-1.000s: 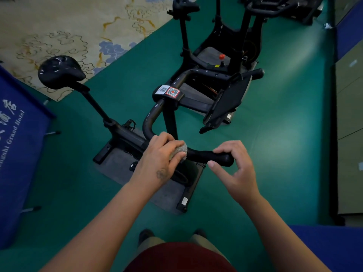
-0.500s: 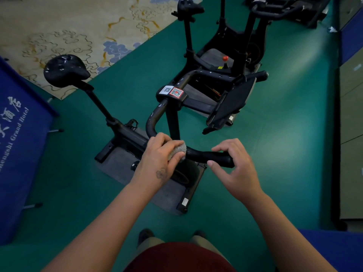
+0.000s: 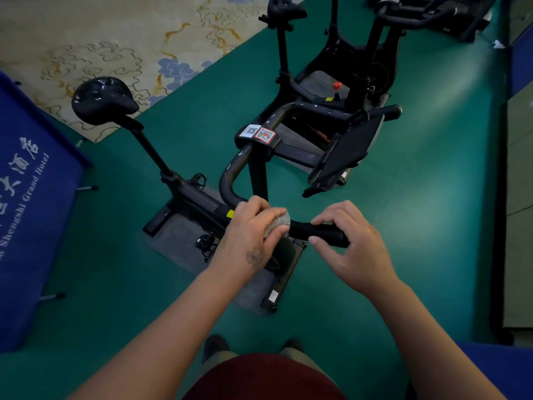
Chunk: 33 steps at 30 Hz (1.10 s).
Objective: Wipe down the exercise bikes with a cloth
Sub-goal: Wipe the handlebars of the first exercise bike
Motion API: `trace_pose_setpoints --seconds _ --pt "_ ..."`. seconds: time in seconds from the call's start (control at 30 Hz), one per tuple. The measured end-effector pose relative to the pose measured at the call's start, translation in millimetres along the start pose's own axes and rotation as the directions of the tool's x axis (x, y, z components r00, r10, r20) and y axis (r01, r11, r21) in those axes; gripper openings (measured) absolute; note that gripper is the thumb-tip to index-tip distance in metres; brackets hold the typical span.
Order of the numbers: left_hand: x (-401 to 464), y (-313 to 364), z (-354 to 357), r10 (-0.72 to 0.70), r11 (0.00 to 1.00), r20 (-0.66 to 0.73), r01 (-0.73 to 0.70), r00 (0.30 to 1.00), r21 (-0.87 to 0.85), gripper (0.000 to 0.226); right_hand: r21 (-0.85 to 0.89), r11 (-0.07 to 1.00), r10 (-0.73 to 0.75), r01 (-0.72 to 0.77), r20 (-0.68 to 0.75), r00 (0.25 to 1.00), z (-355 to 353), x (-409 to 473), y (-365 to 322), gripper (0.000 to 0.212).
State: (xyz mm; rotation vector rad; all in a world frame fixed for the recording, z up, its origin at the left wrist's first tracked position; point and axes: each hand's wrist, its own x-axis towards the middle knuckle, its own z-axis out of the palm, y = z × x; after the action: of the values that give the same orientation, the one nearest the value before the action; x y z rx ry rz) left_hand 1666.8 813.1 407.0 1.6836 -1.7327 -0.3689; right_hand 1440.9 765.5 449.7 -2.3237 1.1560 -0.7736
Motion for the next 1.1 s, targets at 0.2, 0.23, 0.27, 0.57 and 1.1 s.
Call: trace_pose_setpoints --seconds 0.2,0.23,0.27,0.57,1.1 --pt "-1 -15 -9 -0.090 0.996 -0.030 0.090 0.996 0.004 0.041 -0.216 0.976 0.007 0.021 0.127 0.992 -12 17 -12 0.022" --pt "-1 -18 -10 -0.107 0.994 -0.040 0.107 0.993 0.000 0.041 -0.232 0.973 0.018 0.015 0.137 0.990 -11 19 -12 0.022" --pt "0 -21 -11 -0.119 0.993 -0.052 0.119 0.992 -0.003 0.042 -0.229 0.973 0.031 0.002 0.141 0.989 -9 21 -13 0.022" --pt "-2 -10 -2 -0.094 0.996 -0.080 0.094 0.992 -0.004 0.038 -0.329 0.943 0.055 0.045 0.288 0.956 -2 42 -26 0.025" --pt "3 -48 -17 -0.210 0.978 -0.222 0.204 0.952 -0.050 0.034 -0.364 0.931 0.151 -0.031 0.304 0.941 2 45 -23 0.024"
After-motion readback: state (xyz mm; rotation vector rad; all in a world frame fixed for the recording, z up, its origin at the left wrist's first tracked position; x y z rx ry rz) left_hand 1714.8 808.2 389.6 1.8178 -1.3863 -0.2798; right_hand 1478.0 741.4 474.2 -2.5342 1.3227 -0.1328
